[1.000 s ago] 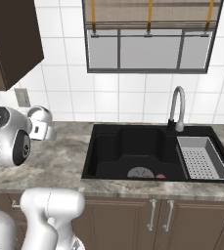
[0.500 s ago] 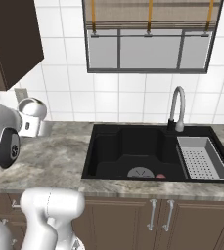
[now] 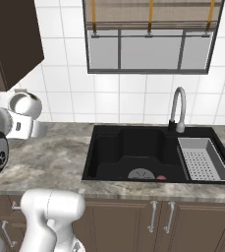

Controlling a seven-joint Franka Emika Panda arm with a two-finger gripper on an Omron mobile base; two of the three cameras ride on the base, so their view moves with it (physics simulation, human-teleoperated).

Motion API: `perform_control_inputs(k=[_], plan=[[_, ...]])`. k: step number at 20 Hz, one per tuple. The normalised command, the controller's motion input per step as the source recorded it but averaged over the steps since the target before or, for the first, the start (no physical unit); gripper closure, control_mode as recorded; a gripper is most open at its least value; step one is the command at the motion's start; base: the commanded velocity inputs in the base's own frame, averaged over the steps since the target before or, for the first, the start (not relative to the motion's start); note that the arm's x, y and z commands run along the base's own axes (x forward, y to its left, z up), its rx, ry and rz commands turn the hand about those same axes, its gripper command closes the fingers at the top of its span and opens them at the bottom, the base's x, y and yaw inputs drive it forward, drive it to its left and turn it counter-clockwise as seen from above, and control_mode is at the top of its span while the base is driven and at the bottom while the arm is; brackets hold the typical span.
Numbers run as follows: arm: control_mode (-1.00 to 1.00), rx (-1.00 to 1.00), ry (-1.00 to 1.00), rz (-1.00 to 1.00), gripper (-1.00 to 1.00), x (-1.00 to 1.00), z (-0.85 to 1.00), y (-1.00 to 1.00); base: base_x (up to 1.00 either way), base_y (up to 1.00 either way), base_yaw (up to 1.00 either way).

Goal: Clear the mugs and bowl far away from the sink.

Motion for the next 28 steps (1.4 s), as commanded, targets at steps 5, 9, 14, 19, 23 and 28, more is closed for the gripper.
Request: perform_control_inputs(k=[5, 9, 14, 19, 23, 28], plan=[[-1.00, 0.00, -0.23, 0.00, 1.00, -0.55, 0.07, -0.07, 0.00, 0.00, 0.00], [-1.00, 0.00, -0.18, 0.00, 1.00, -0.50, 0.11, -0.08, 0.00, 0.00, 0.00], [1.00, 0.01, -0.04, 0.00, 1.00, -0.15, 0.06, -0.08, -0.25, -0.25, -0.01], [1.00, 0.00, 0.00, 0.00, 1.00, 0.00, 0.00, 0.00, -0.27, -0.51, -0.16], [1.00, 0.00, 0.00, 0.00, 1.00, 0.00, 0.00, 0.00, -0.01, -0.52, -0.44], [1.00, 0.00, 0.00, 0.00, 1.00, 0.00, 0.00, 0.00, 0.00, -0.27, -0.71]])
